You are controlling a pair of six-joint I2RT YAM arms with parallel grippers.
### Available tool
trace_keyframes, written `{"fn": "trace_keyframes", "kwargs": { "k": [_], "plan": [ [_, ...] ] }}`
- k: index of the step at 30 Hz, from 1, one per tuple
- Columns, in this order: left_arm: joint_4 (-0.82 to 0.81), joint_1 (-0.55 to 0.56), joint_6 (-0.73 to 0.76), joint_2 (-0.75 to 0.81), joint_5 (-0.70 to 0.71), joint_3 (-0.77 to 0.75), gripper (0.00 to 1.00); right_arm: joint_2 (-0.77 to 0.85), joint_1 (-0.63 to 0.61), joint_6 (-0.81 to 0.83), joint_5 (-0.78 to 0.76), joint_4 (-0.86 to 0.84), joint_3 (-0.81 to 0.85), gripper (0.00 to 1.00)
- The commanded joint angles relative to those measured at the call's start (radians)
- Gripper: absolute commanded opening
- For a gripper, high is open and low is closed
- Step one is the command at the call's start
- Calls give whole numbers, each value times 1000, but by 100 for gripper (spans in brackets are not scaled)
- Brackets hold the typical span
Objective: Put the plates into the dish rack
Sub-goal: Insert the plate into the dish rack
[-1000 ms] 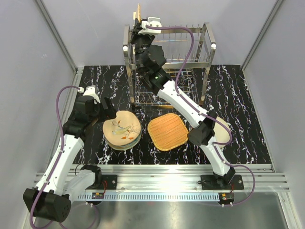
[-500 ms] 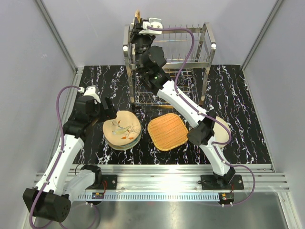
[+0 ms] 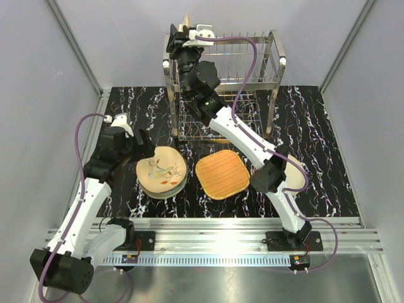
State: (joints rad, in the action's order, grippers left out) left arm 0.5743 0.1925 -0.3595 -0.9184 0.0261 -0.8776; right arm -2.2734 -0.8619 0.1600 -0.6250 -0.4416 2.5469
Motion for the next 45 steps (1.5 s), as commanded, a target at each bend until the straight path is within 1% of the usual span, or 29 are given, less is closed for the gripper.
{"fn": "trace_keyframes", "kwargs": {
  "k": [1, 7, 13, 21, 33, 35, 38, 41, 42, 45],
  "plan": [
    [-37, 5, 1, 16, -3, -26, 99, 66, 6, -36, 36, 9, -2, 46],
    [-37, 4, 1, 19, 3, -24, 99, 65, 6, -74, 111, 70, 6, 50],
    [-39, 5, 1, 24, 5, -24, 99, 74, 6, -89, 177, 110, -7, 49],
    [-39, 4, 1, 24, -3, -26, 99, 107, 6, -99, 289, 145, -36, 49],
    [-39, 1, 2, 23, -6, -26, 99, 219, 4, -154, 370, 173, -115, 59],
    [-39, 1, 2, 21, -3, -26, 99, 236, 4, -154, 375, 172, -131, 61],
    [-37, 1, 2, 23, -3, -26, 99, 282, 6, -195, 378, 162, -177, 63],
    [-39, -1, 2, 24, -2, -26, 99, 336, 6, -195, 297, 167, -220, 64],
    [-39, -1, 2, 24, -2, -24, 99, 369, 8, -188, 263, 159, -261, 64],
    [-39, -1, 2, 24, -5, -26, 99, 414, 11, -172, 205, 158, -307, 65]
  ]
}}
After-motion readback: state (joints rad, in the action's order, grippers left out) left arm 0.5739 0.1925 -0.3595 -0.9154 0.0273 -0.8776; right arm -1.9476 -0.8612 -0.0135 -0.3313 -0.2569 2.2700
